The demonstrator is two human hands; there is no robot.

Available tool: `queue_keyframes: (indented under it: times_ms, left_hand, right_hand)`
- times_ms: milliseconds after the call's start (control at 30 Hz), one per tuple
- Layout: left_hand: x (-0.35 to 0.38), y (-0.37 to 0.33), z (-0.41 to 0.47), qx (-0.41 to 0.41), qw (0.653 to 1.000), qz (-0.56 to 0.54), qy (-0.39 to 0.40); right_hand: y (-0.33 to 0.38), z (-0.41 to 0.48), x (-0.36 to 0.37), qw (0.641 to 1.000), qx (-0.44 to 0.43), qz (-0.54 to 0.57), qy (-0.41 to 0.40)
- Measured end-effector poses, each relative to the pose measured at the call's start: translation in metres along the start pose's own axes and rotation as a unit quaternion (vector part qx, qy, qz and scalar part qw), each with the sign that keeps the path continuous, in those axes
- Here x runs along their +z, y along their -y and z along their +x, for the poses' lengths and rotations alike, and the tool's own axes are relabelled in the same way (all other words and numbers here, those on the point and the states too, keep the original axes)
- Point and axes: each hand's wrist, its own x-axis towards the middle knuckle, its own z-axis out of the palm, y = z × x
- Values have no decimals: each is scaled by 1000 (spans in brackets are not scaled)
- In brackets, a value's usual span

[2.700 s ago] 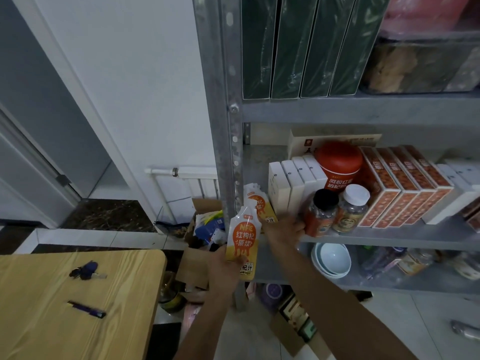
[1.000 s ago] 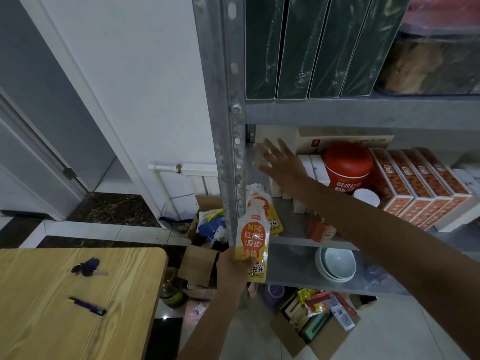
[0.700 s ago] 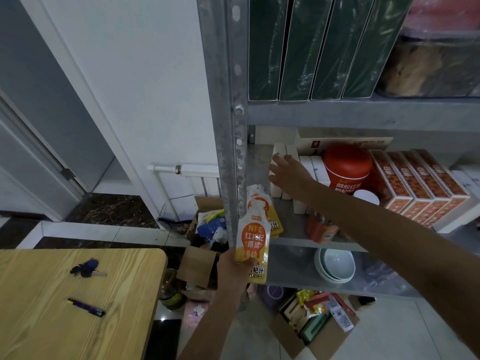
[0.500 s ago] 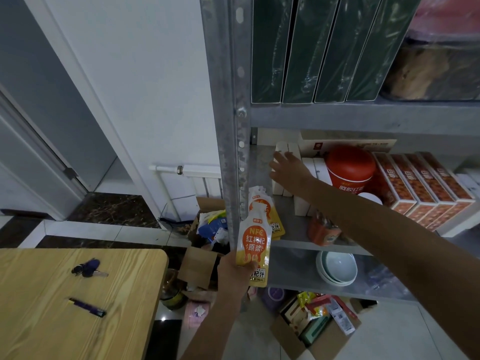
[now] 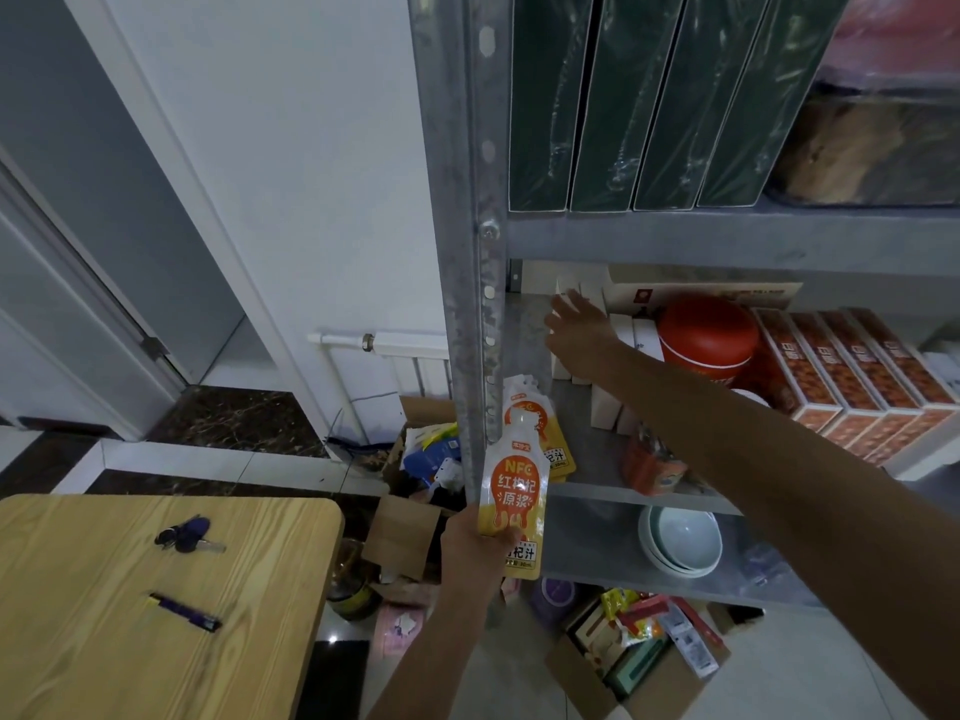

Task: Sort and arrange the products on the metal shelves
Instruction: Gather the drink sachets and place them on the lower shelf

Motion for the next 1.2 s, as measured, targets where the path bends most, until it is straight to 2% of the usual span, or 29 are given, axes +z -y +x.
queue_keyframes:
  times_ms: [133, 200, 233, 333, 400, 500, 600, 700, 833, 933, 1033, 1133, 1200]
  left_hand:
    - [1, -2, -5, -7, 1000, 12, -14]
    - [0, 0, -5, -13, 1000, -8, -7]
    - [-1, 1, -6, -18, 1000, -13, -7]
    - [-4, 0, -9, -18, 999, -36, -20]
    - [-4, 1, -12, -19, 998, -58, -15]
    - [-5, 1, -15, -28, 996, -85, -10]
    - [-8, 0, -18, -42, 993, -112, -5]
    - [-10, 3, -19, -57, 987, -152, -6]
    - [-10, -1, -17, -117, 955, -272, -8]
    - [-10, -2, -18, -132, 952, -277, -15]
    - [-9, -2, -16, -153, 934, -322, -26]
    - [-8, -2, -17, -152, 949, -275, -3]
    - [-7, -3, -23, -132, 973, -191, 18]
  right_hand:
    - [18, -18, -4, 993, -17, 46, -106]
    - [41, -36, 6, 969, 38, 191, -155]
    - [55, -47, 12, 937, 84, 296, -165]
    - [90, -75, 26, 787, 234, 558, -117]
    - [103, -77, 33, 710, 303, 634, -37]
    - [119, -72, 36, 631, 357, 684, 81]
    - [129, -68, 35, 637, 404, 648, 106]
    - [125, -65, 32, 627, 406, 650, 138]
    - [118, -61, 36, 602, 376, 682, 174]
    - [118, -61, 35, 578, 378, 706, 158]
    - [116, -67, 36, 536, 383, 743, 117]
    - [117, -82, 45, 495, 384, 776, 82]
    - [119, -94, 51, 492, 396, 773, 64]
